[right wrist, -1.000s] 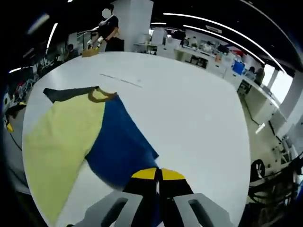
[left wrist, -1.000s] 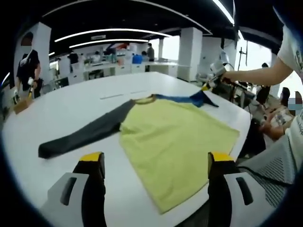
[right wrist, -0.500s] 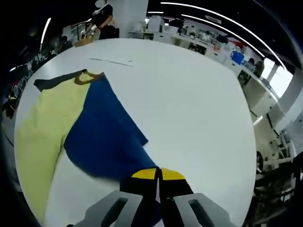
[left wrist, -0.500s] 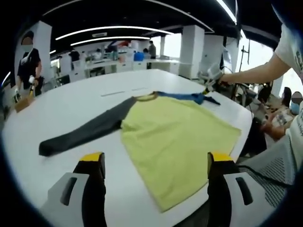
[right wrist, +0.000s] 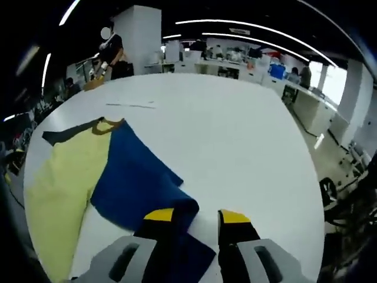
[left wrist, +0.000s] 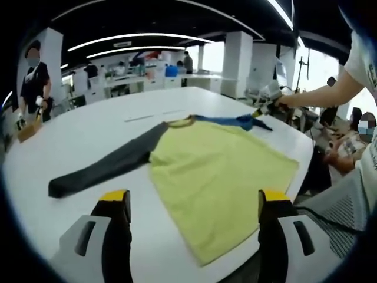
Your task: Fold the garment on the visible template until the final outline fits inside the template.
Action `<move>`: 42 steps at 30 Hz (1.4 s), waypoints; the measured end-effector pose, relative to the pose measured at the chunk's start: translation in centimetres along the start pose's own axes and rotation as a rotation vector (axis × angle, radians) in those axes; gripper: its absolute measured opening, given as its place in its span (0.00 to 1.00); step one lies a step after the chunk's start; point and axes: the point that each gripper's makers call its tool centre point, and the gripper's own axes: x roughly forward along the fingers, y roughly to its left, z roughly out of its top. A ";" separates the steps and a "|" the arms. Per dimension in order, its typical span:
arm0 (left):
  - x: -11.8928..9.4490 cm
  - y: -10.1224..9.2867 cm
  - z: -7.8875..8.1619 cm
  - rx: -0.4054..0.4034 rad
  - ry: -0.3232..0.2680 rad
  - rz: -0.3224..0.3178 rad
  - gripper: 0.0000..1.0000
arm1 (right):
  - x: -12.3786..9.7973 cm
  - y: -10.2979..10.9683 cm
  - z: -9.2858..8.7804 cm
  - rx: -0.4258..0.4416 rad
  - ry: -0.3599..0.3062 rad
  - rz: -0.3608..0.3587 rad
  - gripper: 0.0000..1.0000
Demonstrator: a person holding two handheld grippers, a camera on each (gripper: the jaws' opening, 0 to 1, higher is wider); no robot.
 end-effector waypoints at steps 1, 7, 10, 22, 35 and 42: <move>0.0 0.0 0.0 0.002 -0.001 -0.002 0.86 | -0.4 0.3 0.0 -0.004 -0.005 0.007 0.30; 0.3 -0.3 0.4 0.015 -0.011 -0.018 0.86 | -2.9 4.0 -1.3 -0.057 0.002 0.059 0.47; 0.3 -0.5 0.6 0.019 -0.017 -0.024 0.86 | -3.7 5.1 -2.4 -0.091 0.022 0.064 0.47; -0.1 -0.6 0.6 0.023 -0.020 -0.027 0.86 | -5.8 6.3 -5.6 -0.129 0.069 0.072 0.39; -0.2 -1.0 1.1 0.034 -0.031 -0.033 0.85 | -6.2 5.4 -7.9 -0.132 0.110 0.027 0.17; -0.3 -0.9 0.8 0.035 -0.024 -0.029 0.84 | -6.2 4.5 -8.5 -0.153 0.122 -0.010 0.08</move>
